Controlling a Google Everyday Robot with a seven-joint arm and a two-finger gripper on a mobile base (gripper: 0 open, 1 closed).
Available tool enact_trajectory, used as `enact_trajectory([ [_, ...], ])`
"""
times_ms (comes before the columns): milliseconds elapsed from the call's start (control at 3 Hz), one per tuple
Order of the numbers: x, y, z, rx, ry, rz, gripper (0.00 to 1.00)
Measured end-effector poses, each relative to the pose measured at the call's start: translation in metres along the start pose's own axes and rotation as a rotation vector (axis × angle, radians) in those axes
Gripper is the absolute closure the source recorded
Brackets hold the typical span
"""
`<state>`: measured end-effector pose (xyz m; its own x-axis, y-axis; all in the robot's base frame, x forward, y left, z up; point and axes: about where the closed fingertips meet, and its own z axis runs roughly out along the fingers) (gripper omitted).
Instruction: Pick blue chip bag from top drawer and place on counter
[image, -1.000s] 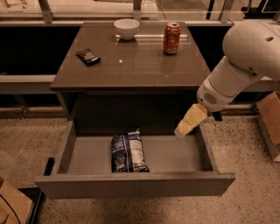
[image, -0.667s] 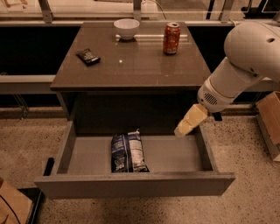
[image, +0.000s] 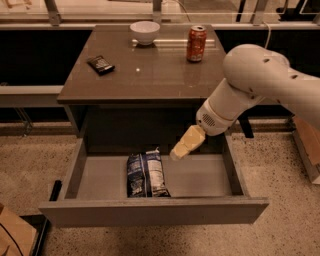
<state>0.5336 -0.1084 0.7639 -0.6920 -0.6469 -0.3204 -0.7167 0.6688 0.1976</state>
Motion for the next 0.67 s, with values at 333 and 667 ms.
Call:
enact_trajectory([
  [333,-0.0123,0.0095,0.0401,-0.052,0.03,0.044,0.0],
  [667,-0.0095,0.006,0.0412,-0.06,0.028,0.071,0.0],
])
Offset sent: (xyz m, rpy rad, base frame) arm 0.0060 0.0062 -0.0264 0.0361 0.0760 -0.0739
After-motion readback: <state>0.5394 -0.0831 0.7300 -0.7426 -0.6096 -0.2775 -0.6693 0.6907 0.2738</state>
